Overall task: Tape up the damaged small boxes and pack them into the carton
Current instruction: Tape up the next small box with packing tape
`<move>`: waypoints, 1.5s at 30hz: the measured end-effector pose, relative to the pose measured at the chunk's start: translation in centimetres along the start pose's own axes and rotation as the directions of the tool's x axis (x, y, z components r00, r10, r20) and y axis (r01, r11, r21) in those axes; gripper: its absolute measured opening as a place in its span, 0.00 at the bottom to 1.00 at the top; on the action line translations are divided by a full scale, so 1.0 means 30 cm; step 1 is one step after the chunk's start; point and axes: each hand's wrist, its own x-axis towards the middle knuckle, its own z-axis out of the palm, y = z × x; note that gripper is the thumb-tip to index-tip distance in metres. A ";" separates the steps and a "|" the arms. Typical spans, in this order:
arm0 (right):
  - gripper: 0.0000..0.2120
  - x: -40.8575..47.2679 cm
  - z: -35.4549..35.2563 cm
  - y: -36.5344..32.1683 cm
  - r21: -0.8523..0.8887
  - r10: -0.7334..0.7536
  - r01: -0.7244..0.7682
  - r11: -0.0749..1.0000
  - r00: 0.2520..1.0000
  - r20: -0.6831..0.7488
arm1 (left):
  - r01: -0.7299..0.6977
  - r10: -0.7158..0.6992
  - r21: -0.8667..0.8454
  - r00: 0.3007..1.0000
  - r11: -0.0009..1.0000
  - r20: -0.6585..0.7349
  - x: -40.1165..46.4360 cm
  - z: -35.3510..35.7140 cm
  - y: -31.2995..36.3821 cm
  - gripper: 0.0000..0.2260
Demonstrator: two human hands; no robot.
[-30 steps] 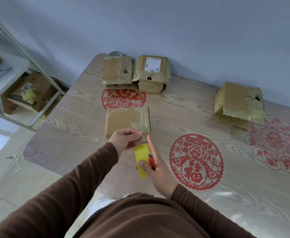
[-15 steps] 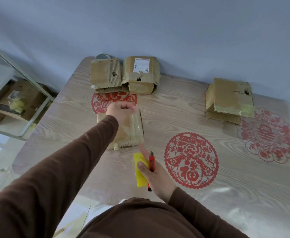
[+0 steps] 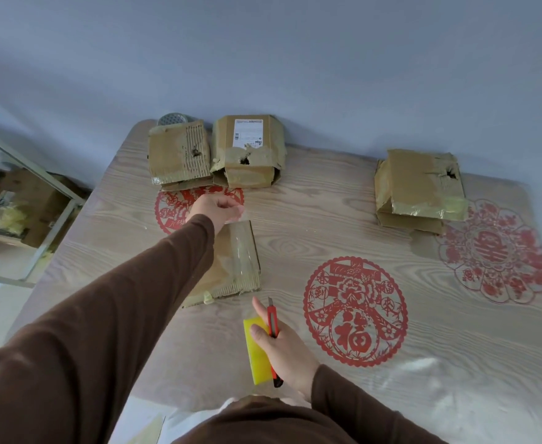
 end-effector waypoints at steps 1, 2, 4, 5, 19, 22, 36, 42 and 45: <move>0.26 0.008 0.001 0.004 -0.018 0.011 -0.011 1.000 1.000 0.001 | 0.017 -0.017 0.047 1.000 0.999 0.002 0.007 0.003 -0.015 0.06; 0.26 0.017 0.000 0.008 -0.033 0.020 -0.020 0.999 1.000 -0.002 | 0.036 -0.036 0.089 0.999 0.995 0.004 0.019 0.007 -0.031 0.07; 0.26 0.033 0.000 0.015 -0.051 0.032 -0.033 0.998 0.999 -0.015 | 0.055 -0.060 0.158 0.998 0.986 0.023 0.030 0.017 -0.043 0.09; 0.26 0.040 -0.001 0.017 -0.058 0.035 -0.036 0.998 0.999 -0.021 | 0.062 -0.071 0.191 0.997 0.980 0.040 0.037 0.022 -0.042 0.10; 0.26 0.090 0.006 0.038 0.007 0.064 -0.064 0.998 0.998 -0.016 | -0.462 0.464 0.482 0.877 0.744 0.125 -0.054 0.009 -0.048 0.12; 0.26 0.092 0.004 0.038 0.013 0.061 -0.061 0.998 0.998 -0.017 | -0.518 0.370 0.603 0.855 0.606 0.362 -0.083 0.020 -0.096 0.21; 0.26 0.081 0.003 0.029 0.084 0.079 -0.081 0.993 0.996 0.032 | -0.511 0.227 0.810 0.858 0.287 0.460 -0.229 -0.127 -0.243 0.58; 0.22 -0.040 -0.151 -0.169 0.176 -0.067 0.074 0.982 0.997 -0.047 | -0.254 -0.022 0.489 0.871 0.835 0.491 -0.166 -0.181 -0.134 0.41; 0.22 -0.068 -0.261 -0.319 0.161 -0.190 0.199 0.967 0.979 -0.071 | 0.018 -0.144 0.231 0.827 0.973 0.544 -0.167 -0.182 -0.101 0.31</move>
